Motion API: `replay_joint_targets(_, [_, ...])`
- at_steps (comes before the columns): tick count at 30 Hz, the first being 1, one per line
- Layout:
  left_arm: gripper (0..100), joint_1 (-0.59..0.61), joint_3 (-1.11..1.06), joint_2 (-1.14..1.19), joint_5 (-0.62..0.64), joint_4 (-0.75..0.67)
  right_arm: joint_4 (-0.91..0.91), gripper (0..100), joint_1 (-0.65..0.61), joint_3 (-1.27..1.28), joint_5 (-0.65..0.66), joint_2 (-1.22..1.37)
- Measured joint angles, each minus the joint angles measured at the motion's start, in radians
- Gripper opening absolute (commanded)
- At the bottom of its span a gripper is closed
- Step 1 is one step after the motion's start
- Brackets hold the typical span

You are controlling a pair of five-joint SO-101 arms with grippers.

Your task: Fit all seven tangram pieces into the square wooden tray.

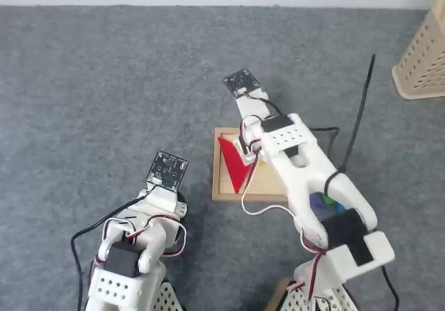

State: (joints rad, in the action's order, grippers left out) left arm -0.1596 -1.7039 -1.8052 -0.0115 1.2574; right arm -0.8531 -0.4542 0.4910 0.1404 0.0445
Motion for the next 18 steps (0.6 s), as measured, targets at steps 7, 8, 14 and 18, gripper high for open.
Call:
replay_joint_targets(7, [1, 0.000, 0.000, 0.000, 0.000, 0.000, 0.028, 0.7, -0.011, 0.023, 0.017, -0.008])
replay_joint_targets(8, [1, 0.000, 0.000, 0.000, 0.000, 0.000, 0.023, 0.7, -0.011, 0.023, 0.017, -0.008])
replay_joint_targets(14, [1, 0.000, 0.000, 0.000, 0.000, 0.000, -0.012, 0.7, -0.011, 0.023, 0.017, -0.008])
replay_joint_targets(18, [1, 0.000, 0.000, 0.000, 0.000, 0.000, -0.020, 0.7, -0.014, 0.023, 0.017, -0.009])
